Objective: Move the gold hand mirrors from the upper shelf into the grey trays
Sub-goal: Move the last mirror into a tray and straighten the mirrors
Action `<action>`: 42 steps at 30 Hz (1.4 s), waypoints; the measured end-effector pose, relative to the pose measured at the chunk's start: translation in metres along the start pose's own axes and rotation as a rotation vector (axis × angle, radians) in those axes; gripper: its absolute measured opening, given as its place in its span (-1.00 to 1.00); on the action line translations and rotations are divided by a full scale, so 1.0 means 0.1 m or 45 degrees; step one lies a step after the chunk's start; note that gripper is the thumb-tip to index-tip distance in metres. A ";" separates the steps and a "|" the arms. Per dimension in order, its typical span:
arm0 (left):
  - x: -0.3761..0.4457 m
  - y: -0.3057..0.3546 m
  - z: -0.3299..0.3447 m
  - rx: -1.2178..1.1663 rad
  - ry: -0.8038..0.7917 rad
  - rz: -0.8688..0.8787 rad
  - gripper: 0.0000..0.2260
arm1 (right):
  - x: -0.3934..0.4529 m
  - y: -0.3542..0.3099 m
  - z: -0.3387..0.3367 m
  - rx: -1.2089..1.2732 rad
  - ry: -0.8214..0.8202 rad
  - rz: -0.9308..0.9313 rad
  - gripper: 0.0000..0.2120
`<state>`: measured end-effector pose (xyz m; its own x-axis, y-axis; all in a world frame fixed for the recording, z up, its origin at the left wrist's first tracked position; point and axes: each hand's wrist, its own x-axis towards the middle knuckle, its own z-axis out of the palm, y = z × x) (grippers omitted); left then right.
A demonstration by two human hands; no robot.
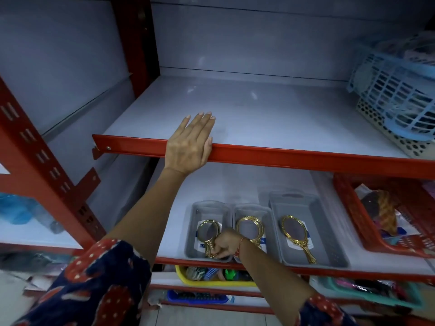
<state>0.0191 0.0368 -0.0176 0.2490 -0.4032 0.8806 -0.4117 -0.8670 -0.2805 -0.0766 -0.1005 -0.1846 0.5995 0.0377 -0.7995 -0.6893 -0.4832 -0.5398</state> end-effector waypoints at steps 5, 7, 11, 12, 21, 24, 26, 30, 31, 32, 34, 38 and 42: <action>0.03 0.05 -0.10 -0.010 -0.089 -0.058 -0.56 | 0.02 0.00 0.04 -0.195 0.118 -0.057 -0.84; -0.06 0.12 -0.17 -0.086 -0.091 -0.086 -0.59 | -0.02 0.00 0.02 -0.191 0.114 -0.067 -0.79; -0.80 0.54 -0.34 -0.381 -0.131 -0.298 -0.65 | -0.05 -0.01 -0.11 -0.130 0.055 -0.089 -0.90; -0.99 0.66 -0.40 -0.469 -0.229 -0.455 -0.65 | -0.05 -0.01 -0.14 -0.100 0.067 -0.106 -0.91; -1.73 1.12 -0.15 -1.166 -1.556 -2.013 -0.32 | -0.04 -0.03 -0.08 0.225 0.074 -0.064 -0.71; -1.74 1.17 -0.07 -1.108 -1.617 -2.029 -0.34 | -0.04 -0.05 -0.02 0.246 0.036 -0.022 -0.65; -1.78 1.20 -0.01 -0.987 -1.611 -2.019 -0.36 | 0.01 -0.05 0.01 0.215 0.043 -0.040 -0.65; -1.86 1.22 0.04 -0.917 -1.580 -2.096 -0.31 | -0.01 -0.04 -0.01 0.311 -0.019 -0.040 -0.80; -1.90 1.21 0.08 -0.940 -1.548 -2.132 -0.27 | -0.03 -0.04 -0.02 0.341 -0.031 -0.022 -0.80; -1.96 1.20 0.13 -1.001 -1.509 -2.183 -0.22 | -0.04 -0.03 -0.03 0.360 -0.051 -0.004 -0.80; -2.09 1.19 0.25 -1.094 -1.466 -2.239 -0.09 | -0.01 -0.02 -0.04 0.347 -0.095 0.010 -0.82; -2.09 1.16 0.26 -1.152 -1.471 -2.266 -0.20 | 0.02 -0.01 -0.05 0.318 -0.092 0.004 -0.74; -2.07 1.11 0.24 -1.153 -1.503 -2.326 -0.20 | 0.09 -0.04 0.00 0.296 -0.098 0.034 -0.70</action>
<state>-0.0573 0.0166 -0.2400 0.7341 0.1211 -0.6682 0.6758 -0.2267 0.7014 -0.0688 -0.0981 -0.1900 0.5532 0.0987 -0.8271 -0.7848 -0.2710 -0.5573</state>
